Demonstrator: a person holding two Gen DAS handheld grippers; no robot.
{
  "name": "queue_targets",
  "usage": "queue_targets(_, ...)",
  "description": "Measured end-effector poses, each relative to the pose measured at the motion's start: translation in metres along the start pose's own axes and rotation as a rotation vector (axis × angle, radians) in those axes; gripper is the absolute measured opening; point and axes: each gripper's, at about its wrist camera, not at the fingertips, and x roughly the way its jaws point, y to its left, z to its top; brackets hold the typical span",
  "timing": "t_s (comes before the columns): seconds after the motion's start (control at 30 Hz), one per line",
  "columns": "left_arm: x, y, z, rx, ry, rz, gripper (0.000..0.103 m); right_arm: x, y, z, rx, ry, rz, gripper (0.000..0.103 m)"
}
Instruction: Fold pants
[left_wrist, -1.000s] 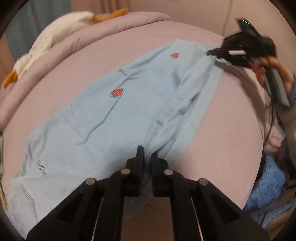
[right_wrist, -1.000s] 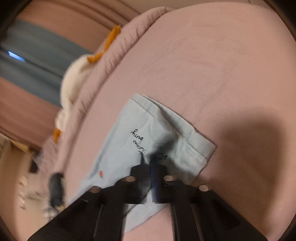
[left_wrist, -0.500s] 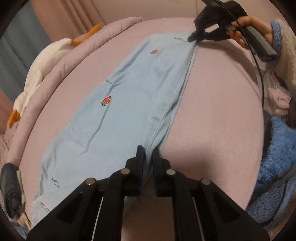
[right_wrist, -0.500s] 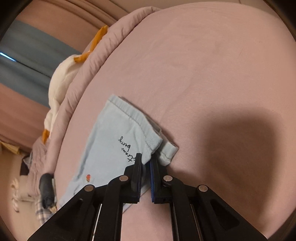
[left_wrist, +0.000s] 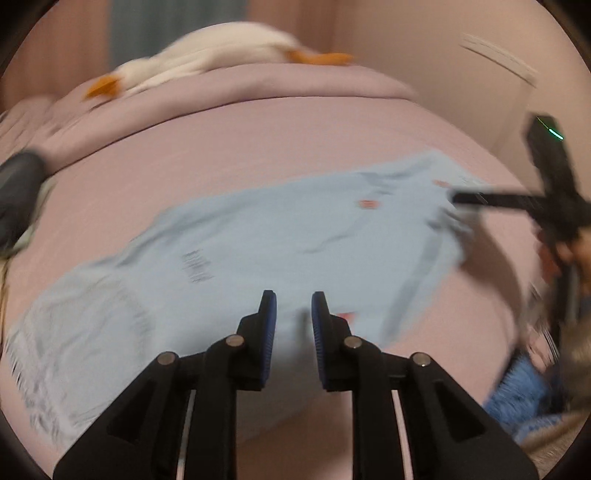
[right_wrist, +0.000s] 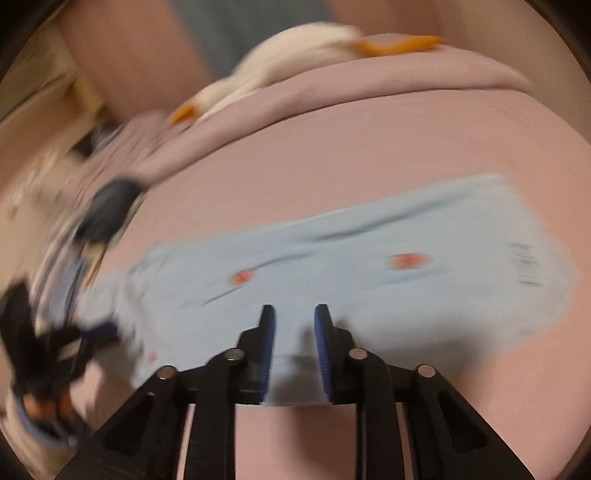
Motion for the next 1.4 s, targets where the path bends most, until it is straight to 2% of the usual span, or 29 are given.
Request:
queue_targets(0.1,0.001,0.032,-0.011,-0.075,0.015,0.113,0.019,0.031,0.032,-0.003,-0.131,0.118,0.027,0.022)
queue_targets(0.2,-0.002,0.069,-0.027,-0.162,0.030,0.216,0.020,0.034,0.035,-0.031,-0.221,0.235,0.007,0.022)
queue_targets(0.27,-0.002,0.093,-0.035,-0.203,0.037,0.296,0.021,0.026,0.035,-0.043,-0.261,0.241,0.008,0.022)
queue_targets(0.3,-0.004,0.107,-0.039,-0.245,0.038,0.312,0.020,0.021,0.033,-0.044,-0.266,0.242,0.018,0.022)
queue_targets(0.37,-0.012,0.128,-0.047,-0.326,0.035,0.303,0.017,0.017,0.031,-0.040,-0.250,0.256,0.020,0.022)
queue_targets(0.43,-0.026,0.137,-0.049,-0.370,0.002,0.300,0.018,0.014,0.037,-0.030,-0.253,0.230,0.016,0.022)
queue_targets(0.53,-0.046,0.147,-0.052,-0.414,-0.053,0.325,0.019,0.011,0.040,-0.035,-0.234,0.175,0.100,0.022)
queue_targets(0.6,-0.051,0.154,-0.058,-0.444,-0.055,0.334,0.022,0.035,0.048,-0.033,-0.242,0.224,0.089,0.022)
queue_targets(0.63,-0.052,0.157,-0.062,-0.453,-0.048,0.356,0.018,0.053,0.054,-0.034,-0.266,0.285,0.034,0.022)
queue_targets(0.67,-0.054,0.161,-0.066,-0.468,-0.047,0.351,0.019,0.062,0.060,-0.034,-0.289,0.307,0.008,0.022)
queue_targets(0.7,-0.057,0.165,-0.071,-0.479,-0.053,0.347,0.019,0.066,0.073,-0.028,-0.334,0.295,0.019,0.022)
queue_targets(0.77,-0.064,0.162,-0.076,-0.483,-0.057,0.345,0.019,0.067,0.094,-0.013,-0.357,0.259,0.103,0.022)
queue_targets(0.83,-0.071,0.159,-0.081,-0.485,-0.074,0.357,0.026,0.071,0.110,0.002,-0.395,0.221,0.119,0.023)
queue_targets(0.93,-0.070,0.155,-0.084,-0.497,-0.092,0.310,0.042,0.091,0.136,0.028,-0.462,0.173,0.130,0.028)
queue_targets(0.97,-0.068,0.154,-0.085,-0.484,-0.087,0.320,0.041,0.100,0.146,0.036,-0.476,0.167,0.139,0.035)
queue_targets(1.07,-0.062,0.153,-0.086,-0.464,-0.072,0.329,0.041,0.127,0.172,0.059,-0.524,0.167,0.166,0.040)
queue_targets(1.17,-0.063,0.158,-0.089,-0.468,-0.080,0.309,0.038,0.149,0.198,0.076,-0.608,0.210,0.208,0.040)
queue_targets(1.4,-0.064,0.159,-0.090,-0.455,-0.078,0.293,0.038,0.194,0.205,0.080,-0.748,0.456,0.216,0.039)
